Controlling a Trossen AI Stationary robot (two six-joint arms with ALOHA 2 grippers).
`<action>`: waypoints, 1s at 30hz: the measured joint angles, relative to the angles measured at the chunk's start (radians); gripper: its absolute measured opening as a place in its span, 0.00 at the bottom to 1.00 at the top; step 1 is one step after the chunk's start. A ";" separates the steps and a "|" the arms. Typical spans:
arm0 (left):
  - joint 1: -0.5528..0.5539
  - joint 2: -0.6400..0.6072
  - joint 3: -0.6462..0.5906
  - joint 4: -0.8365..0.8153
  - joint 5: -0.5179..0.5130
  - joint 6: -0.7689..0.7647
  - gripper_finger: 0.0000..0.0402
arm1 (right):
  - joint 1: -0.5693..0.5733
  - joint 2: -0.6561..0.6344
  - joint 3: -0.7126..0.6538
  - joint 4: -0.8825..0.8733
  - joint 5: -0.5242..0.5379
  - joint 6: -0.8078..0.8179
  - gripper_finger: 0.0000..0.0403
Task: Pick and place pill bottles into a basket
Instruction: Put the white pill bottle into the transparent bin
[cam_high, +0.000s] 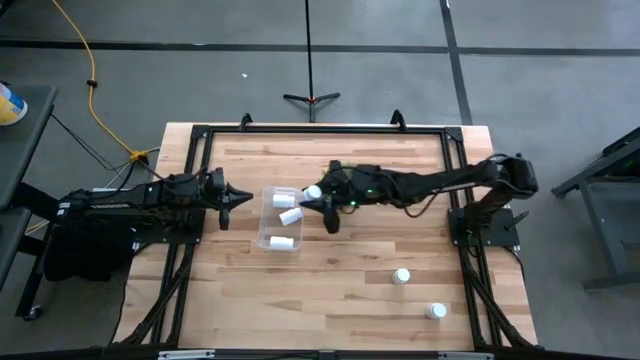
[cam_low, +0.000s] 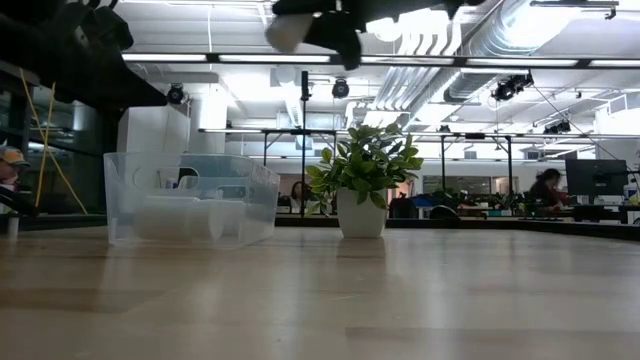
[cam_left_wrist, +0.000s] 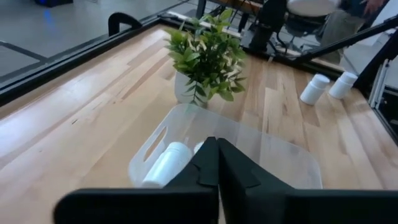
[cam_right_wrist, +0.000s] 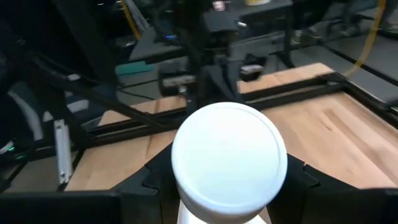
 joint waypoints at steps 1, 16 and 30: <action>0.000 0.000 0.000 -0.010 0.000 0.000 0.06 | 0.000 0.021 0.023 0.000 -0.019 -0.010 0.40; 0.000 0.000 0.000 -0.043 -0.003 0.019 0.05 | -0.013 0.260 0.174 -0.015 -0.149 -0.024 0.40; 0.000 0.000 0.000 -0.046 -0.015 0.022 0.05 | -0.013 0.413 0.173 0.088 -0.142 0.001 0.40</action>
